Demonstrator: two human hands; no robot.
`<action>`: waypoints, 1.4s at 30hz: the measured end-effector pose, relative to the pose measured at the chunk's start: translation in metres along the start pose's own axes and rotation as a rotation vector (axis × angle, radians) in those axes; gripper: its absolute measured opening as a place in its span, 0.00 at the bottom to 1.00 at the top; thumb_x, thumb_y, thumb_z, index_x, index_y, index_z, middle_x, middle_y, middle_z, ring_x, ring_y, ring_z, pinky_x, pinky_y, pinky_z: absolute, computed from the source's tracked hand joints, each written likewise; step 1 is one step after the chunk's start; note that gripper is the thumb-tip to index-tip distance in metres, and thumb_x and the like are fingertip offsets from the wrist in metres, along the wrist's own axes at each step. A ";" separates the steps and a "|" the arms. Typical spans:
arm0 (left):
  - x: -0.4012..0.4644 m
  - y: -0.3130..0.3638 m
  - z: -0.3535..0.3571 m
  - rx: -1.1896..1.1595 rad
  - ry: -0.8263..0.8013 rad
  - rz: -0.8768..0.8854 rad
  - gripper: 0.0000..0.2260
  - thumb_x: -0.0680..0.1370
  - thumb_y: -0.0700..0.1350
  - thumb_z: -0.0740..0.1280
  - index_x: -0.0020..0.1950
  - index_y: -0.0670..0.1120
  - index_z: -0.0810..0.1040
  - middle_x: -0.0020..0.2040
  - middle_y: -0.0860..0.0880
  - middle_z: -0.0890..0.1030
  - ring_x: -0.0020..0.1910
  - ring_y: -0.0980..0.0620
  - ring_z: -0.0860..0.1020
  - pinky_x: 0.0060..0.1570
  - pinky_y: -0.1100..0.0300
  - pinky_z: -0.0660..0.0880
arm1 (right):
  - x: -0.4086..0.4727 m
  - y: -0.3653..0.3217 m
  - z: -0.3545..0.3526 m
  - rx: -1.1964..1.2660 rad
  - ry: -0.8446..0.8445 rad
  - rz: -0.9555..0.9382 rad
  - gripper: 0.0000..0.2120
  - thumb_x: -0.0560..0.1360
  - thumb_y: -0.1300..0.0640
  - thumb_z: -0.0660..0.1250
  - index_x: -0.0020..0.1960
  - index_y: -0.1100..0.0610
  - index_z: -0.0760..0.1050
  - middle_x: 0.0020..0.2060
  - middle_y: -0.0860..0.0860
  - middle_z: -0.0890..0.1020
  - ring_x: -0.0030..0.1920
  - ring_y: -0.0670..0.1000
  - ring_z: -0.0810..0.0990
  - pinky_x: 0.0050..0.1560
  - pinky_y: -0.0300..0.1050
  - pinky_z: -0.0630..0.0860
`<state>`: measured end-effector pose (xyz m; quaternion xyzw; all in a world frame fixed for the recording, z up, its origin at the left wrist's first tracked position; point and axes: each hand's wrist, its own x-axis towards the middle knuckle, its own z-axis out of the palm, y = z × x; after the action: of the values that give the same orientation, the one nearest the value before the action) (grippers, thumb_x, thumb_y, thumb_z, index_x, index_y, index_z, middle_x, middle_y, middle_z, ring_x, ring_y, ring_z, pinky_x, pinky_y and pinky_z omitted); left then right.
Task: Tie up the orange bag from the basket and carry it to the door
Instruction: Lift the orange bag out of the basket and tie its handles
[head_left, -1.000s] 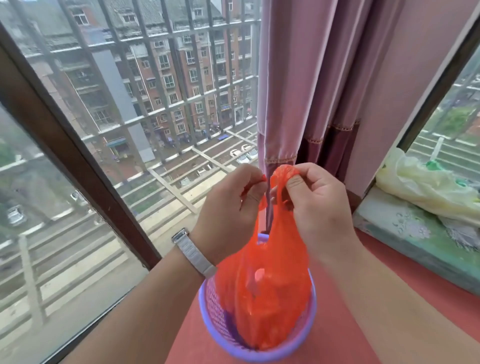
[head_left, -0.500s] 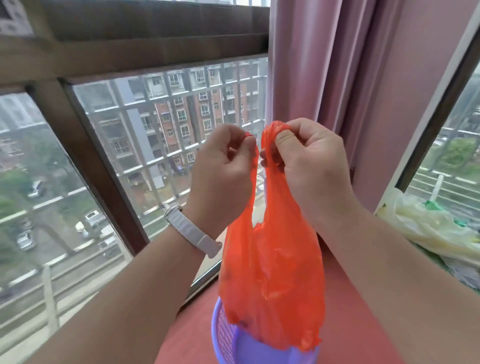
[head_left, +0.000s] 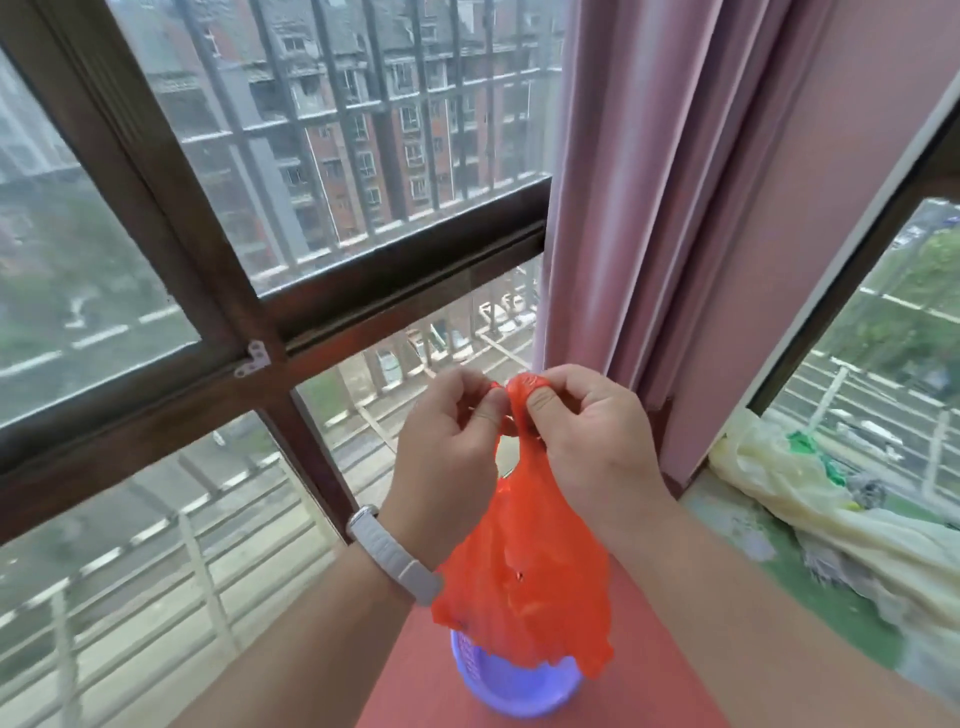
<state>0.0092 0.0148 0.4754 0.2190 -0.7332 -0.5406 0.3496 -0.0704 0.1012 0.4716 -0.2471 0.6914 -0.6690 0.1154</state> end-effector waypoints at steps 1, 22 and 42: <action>0.001 0.017 -0.005 0.003 0.000 -0.018 0.04 0.78 0.37 0.65 0.44 0.37 0.76 0.32 0.53 0.78 0.30 0.63 0.77 0.34 0.67 0.73 | 0.000 -0.019 -0.001 -0.006 -0.012 0.013 0.10 0.77 0.58 0.69 0.37 0.54 0.81 0.31 0.51 0.84 0.37 0.51 0.85 0.38 0.42 0.80; -0.020 0.269 -0.109 -0.055 -0.093 -0.057 0.03 0.78 0.37 0.66 0.44 0.39 0.77 0.35 0.46 0.79 0.34 0.53 0.78 0.37 0.59 0.77 | -0.051 -0.290 -0.012 -0.124 0.017 0.054 0.10 0.74 0.56 0.69 0.36 0.58 0.82 0.27 0.45 0.78 0.32 0.43 0.75 0.35 0.42 0.74; -0.044 0.303 -0.128 -0.642 -0.373 -0.431 0.18 0.74 0.35 0.69 0.62 0.41 0.71 0.32 0.44 0.77 0.30 0.50 0.76 0.33 0.58 0.73 | -0.093 -0.347 -0.018 -0.293 -0.202 -0.036 0.11 0.68 0.50 0.63 0.39 0.53 0.82 0.29 0.55 0.84 0.34 0.57 0.84 0.43 0.60 0.81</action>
<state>0.1518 0.0606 0.7719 0.1457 -0.5159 -0.8324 0.1404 0.0647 0.1686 0.7978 -0.3397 0.7619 -0.5347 0.1349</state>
